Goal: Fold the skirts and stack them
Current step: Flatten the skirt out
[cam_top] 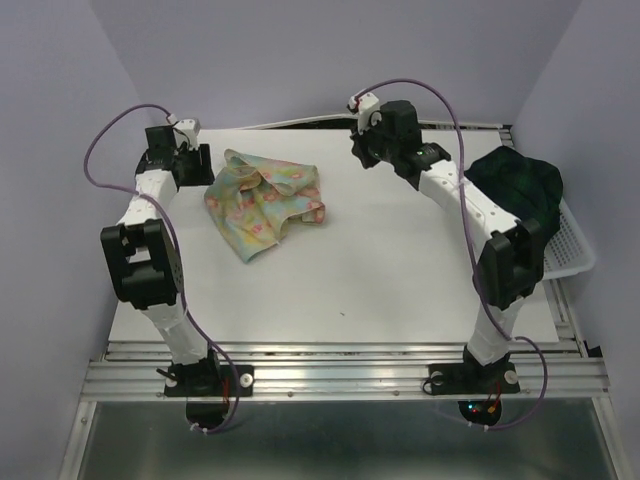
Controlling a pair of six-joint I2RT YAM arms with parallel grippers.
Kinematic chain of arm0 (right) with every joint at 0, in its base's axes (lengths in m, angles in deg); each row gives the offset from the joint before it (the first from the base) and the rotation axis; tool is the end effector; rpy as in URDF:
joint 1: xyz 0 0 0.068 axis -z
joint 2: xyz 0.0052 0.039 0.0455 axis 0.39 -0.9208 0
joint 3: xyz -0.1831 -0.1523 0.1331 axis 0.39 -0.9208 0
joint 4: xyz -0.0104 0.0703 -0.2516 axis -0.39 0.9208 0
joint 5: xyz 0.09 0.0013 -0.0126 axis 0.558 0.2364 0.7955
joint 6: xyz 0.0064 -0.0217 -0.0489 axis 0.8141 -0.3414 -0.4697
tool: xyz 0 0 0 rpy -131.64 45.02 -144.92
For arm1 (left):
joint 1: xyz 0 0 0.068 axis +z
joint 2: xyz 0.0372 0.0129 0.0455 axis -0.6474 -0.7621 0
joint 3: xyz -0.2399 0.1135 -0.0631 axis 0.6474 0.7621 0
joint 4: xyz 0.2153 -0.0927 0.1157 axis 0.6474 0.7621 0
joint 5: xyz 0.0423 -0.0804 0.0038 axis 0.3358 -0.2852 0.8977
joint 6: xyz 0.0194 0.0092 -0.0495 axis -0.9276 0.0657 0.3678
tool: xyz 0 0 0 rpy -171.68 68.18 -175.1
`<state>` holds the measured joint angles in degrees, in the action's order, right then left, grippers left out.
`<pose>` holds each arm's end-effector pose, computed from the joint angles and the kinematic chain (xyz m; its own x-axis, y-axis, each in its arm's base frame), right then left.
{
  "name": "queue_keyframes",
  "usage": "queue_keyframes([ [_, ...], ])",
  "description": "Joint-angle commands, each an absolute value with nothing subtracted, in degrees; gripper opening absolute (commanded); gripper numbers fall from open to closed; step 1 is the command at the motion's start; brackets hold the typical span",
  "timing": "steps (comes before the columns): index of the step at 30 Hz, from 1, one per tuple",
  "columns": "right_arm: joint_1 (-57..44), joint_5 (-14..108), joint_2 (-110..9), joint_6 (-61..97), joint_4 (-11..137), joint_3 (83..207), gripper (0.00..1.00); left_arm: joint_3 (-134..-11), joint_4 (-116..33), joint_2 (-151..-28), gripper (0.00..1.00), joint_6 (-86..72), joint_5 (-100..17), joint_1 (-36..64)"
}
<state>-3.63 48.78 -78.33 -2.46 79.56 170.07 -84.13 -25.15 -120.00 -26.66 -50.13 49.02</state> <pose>0.4033 0.2084 0.3429 -0.2346 -0.3749 -0.8969 -0.6489 0.7474 -0.1427 0.4260 0.0545 0.2646 -0.5749 0.0509 -0.8166 0.1673 0.9843 -0.0564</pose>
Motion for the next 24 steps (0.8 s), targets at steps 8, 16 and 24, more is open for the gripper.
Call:
queue_keyframes([
  [8,-3.9,64.6,-77.4,-4.2,91.3,168.4,0.82,-73.6,-12.2,-98.2,0.95,-45.5,-59.2,47.7],
  [16,-11.8,57.7,-82.4,2.2,83.9,165.2,0.76,-51.2,-12.0,-83.5,0.95,-56.6,-54.3,42.9],
  [24,-12.8,54.2,-91.6,3.8,82.8,170.3,0.72,-44.4,-18.1,-87.8,0.94,-52.6,-45.6,31.6],
])
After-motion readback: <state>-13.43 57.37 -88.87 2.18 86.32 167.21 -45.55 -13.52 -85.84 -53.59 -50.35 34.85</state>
